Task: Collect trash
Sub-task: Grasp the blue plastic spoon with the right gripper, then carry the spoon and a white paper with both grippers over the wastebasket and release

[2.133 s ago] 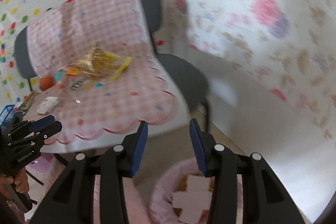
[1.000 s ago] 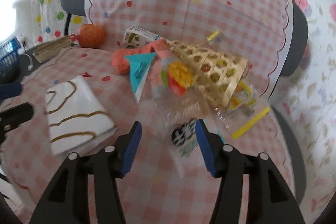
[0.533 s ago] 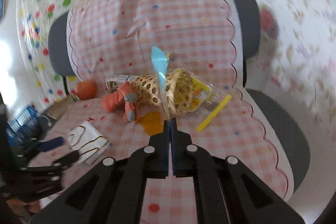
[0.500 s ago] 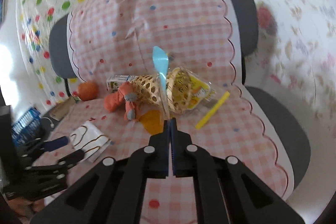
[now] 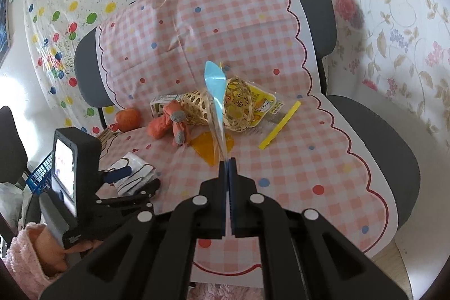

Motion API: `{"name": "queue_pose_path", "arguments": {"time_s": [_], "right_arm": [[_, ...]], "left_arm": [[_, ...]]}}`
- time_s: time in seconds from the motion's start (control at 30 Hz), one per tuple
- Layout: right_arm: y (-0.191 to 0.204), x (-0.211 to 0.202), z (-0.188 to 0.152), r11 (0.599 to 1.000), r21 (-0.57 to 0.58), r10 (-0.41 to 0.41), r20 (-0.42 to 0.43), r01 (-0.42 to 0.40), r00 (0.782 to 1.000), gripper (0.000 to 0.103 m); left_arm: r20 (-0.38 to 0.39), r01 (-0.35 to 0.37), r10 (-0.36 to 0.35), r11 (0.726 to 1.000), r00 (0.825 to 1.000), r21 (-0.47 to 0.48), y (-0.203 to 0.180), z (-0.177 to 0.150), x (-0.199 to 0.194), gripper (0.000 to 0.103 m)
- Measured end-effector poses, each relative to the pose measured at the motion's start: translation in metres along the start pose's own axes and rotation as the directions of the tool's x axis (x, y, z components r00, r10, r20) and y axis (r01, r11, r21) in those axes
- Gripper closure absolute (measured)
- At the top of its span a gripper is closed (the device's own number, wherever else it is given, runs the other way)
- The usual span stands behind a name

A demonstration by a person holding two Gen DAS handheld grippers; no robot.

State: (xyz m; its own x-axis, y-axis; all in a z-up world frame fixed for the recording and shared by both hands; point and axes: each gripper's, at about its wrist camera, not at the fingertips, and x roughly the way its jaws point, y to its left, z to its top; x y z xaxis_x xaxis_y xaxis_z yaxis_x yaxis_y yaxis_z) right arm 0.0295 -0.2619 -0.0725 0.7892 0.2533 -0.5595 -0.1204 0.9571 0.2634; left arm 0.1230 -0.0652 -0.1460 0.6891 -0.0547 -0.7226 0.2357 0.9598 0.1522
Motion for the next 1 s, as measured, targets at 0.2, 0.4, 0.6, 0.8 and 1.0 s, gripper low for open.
{"name": "queue_pose_path", "arguments": {"time_s": [0.2,0.4,0.6,0.8,1.0], "right_arm": [[-0.001,-0.002,-0.001,1.0,0.003,-0.006,0.008,0.006,1.0,0.101],[-0.002,-0.01,-0.002,1.0,0.008,-0.015,0.025,0.015,1.0,0.101],[0.005,-0.024,0.005,1.0,-0.01,-0.029,0.06,0.029,0.998,0.101],[0.014,-0.034,0.008,0.998,-0.035,-0.047,0.075,0.049,0.996,0.101],[0.008,-0.049,-0.001,0.994,-0.028,-0.101,0.066,0.103,0.993,0.101]], "left_arm": [[0.013,0.065,-0.064,0.997,0.998,-0.048,0.019,-0.004,0.0,0.046],[0.03,0.088,-0.085,0.992,0.996,-0.086,0.026,0.0,-0.014,0.091],[0.179,0.233,-0.206,0.961,0.962,-0.148,0.046,0.012,-0.071,0.098],[0.335,0.359,-0.319,0.931,0.887,-0.064,0.034,0.016,-0.14,0.098],[0.33,0.45,-0.426,0.893,0.843,0.003,0.008,-0.001,-0.15,0.098]]}}
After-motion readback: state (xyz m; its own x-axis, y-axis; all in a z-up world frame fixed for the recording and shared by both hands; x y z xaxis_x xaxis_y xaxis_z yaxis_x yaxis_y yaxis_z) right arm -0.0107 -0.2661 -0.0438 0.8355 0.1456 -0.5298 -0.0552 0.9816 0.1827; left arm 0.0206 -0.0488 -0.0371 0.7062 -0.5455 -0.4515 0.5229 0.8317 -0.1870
